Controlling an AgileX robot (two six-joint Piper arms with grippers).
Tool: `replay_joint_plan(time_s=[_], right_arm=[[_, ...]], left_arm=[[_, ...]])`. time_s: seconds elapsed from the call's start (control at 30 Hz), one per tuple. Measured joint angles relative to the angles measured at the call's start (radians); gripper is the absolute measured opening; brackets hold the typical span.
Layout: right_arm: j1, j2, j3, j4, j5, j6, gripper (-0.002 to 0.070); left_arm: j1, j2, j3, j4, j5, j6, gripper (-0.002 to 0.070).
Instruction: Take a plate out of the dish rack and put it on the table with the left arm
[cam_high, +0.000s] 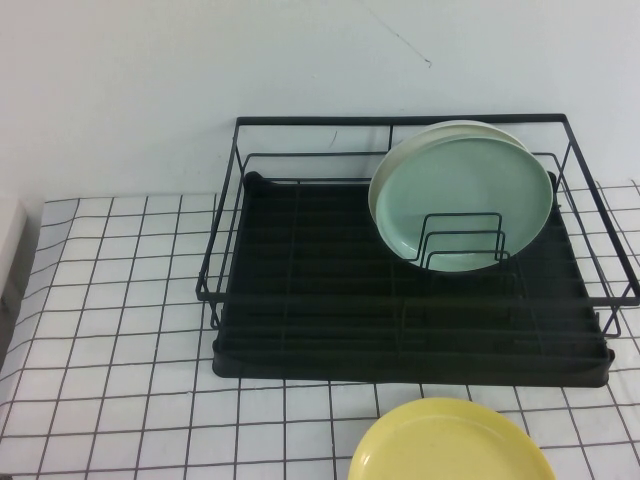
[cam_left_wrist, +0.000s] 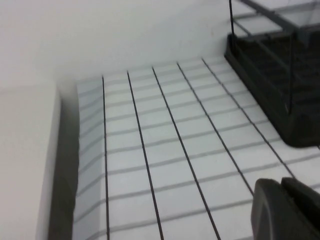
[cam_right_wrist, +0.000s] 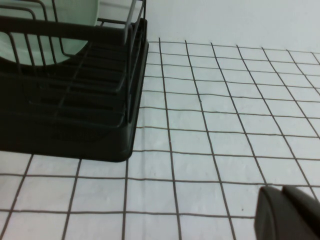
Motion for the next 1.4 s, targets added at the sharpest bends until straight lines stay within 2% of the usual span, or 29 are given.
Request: replay_joint_plan(time_s=[0.07, 0.27, 0.53, 1.4], right_arm=[[0.000, 0.000, 0.000, 0.000, 0.000, 0.000, -0.0001], [0.000, 0.000, 0.000, 0.000, 0.000, 0.000, -0.0001], [0.000, 0.000, 0.000, 0.000, 0.000, 0.000, -0.0001], [0.000, 0.000, 0.000, 0.000, 0.000, 0.000, -0.0001]], left_arm=[[0.000, 0.000, 0.000, 0.013, 0.050, -0.026, -0.0002], [0.007, -0.002, -0.002, 0.030, 0.059, -0.042, -0.0002], [0.096, -0.002, -0.003, 0.034, 0.064, -0.083, -0.0002], [0.099, -0.002, -0.003, 0.038, 0.067, -0.085, -0.0002]])
